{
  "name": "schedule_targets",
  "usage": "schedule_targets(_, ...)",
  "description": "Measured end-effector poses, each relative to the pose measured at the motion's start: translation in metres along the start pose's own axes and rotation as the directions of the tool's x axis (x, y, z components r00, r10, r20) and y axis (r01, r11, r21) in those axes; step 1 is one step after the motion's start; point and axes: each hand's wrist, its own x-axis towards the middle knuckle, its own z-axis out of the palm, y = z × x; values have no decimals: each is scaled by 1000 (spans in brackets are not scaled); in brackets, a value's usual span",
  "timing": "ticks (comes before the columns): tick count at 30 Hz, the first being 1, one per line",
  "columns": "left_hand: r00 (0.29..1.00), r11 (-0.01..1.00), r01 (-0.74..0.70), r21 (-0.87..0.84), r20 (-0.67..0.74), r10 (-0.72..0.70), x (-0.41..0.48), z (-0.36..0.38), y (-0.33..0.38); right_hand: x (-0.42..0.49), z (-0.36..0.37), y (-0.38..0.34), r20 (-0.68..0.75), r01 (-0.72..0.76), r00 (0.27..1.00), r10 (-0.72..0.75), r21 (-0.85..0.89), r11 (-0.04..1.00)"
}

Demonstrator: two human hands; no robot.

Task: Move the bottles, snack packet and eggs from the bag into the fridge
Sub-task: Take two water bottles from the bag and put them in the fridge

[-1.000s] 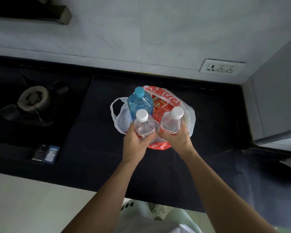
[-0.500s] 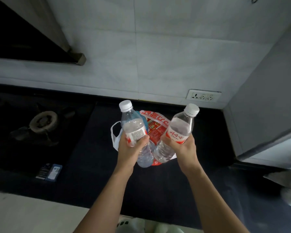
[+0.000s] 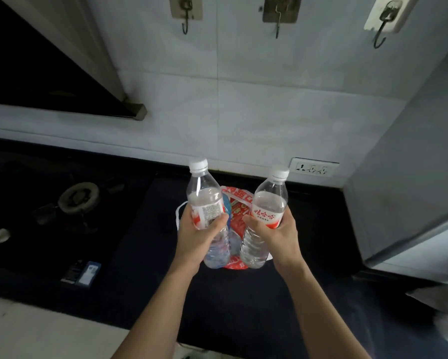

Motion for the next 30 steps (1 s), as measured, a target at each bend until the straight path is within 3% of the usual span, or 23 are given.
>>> schedule_targets(9, 960, 999, -44, 18, -276, 47, -37, -52, 13, -1, 59, -5, 245, 21, 970, -7, -54, 998)
schedule_targets(19, 787, 992, -41, 115, -609, 103, -127, -97, 7, -47, 110, -2, 508, 54, 861, -4, -84, 995)
schedule_targets(22, 723, 988, -13, 156, -681, 117, -169, -111, 1, -75, 130, 0, 609, 61, 793, -4, -73, 995)
schedule_targets(26, 588, 988, -3, 157, -798, 129, -228, -130, -2, -120, 161, -1, 726, 46, 687, -20, -16, 999)
schedule_targets(30, 428, 989, 14, 147, -895, 128, -289, -148, -2, -169, 193, -5, 846, 47, 532, -28, 4, 999)
